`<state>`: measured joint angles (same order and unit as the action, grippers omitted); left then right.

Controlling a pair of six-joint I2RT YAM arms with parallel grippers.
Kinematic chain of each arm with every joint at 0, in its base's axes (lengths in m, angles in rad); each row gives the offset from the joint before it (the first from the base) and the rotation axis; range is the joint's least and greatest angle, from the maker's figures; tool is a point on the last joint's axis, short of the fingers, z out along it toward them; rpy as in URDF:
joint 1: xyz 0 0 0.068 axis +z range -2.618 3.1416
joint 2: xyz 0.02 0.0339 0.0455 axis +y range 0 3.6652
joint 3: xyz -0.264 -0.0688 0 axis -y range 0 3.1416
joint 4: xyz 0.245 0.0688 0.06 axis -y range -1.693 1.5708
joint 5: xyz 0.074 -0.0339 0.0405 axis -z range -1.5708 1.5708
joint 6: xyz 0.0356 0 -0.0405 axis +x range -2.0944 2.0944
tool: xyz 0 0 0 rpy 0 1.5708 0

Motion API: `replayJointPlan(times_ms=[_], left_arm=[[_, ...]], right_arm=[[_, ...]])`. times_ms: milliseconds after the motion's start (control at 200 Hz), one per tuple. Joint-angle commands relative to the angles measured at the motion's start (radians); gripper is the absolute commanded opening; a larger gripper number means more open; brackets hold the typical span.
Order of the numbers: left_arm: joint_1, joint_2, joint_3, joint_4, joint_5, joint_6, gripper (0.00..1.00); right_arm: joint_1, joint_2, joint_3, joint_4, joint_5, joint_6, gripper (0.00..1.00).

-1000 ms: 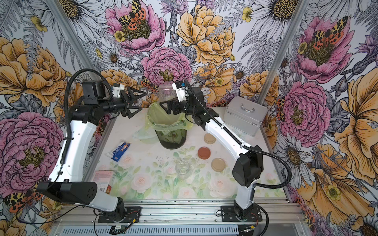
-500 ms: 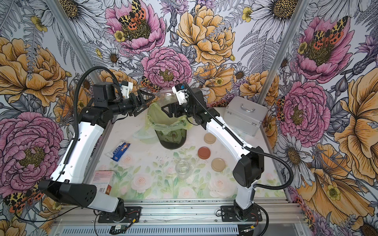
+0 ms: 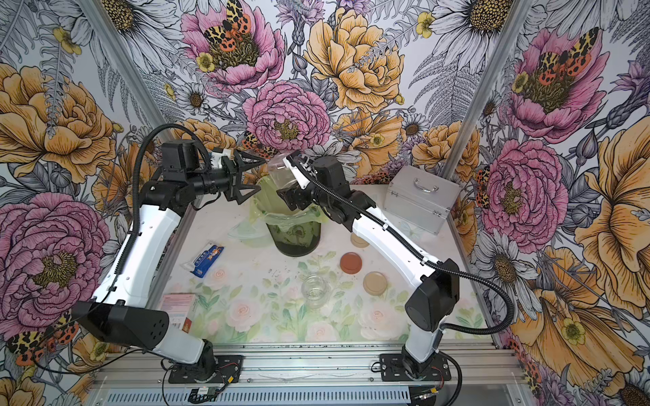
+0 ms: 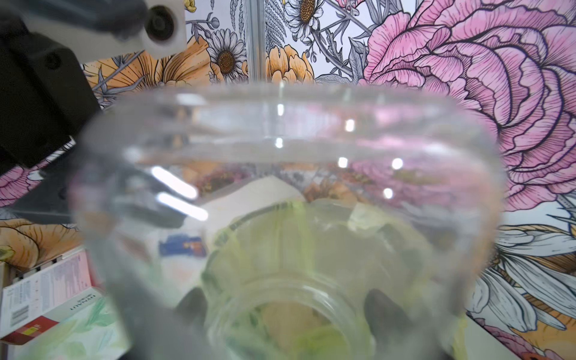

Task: Empty moldy rice from jars
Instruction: Pour the moldy rice from the jar into the trash bin, then place the jar at the center of the board.

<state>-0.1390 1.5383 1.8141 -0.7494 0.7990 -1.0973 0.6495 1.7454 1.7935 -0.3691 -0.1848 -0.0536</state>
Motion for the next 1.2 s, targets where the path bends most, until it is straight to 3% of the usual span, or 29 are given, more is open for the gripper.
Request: replayJointPlan(times_ms=[0,135,255,370,660,1196], left_arm=[[0.016,0.022,0.026,0.031,0.115,-0.146,0.99],[0.035,0.034,0.062,0.033,0.146,-0.07,0.99],[0.069,0.005,0.027,0.033,0.114,0.069,0.99],[0.075,-0.038,-0.013,0.033,0.019,0.221,0.99],[-0.048,-0.114,-0.042,0.047,-0.236,0.577,0.99],[-0.186,-0.033,-0.062,0.123,-0.257,0.694,0.99]], right_arm=[[-0.002,-0.039,-0.024,0.17,0.069,-0.078,0.0],[-0.005,-0.02,-0.012,0.196,0.051,-0.073,0.0],[-0.029,-0.011,0.018,0.187,-0.023,0.035,0.0],[-0.046,0.005,0.076,0.109,-0.095,0.134,0.0],[-0.044,0.008,0.142,-0.03,-0.202,0.308,0.0],[0.001,-0.048,0.105,-0.107,-0.247,0.347,0.0]])
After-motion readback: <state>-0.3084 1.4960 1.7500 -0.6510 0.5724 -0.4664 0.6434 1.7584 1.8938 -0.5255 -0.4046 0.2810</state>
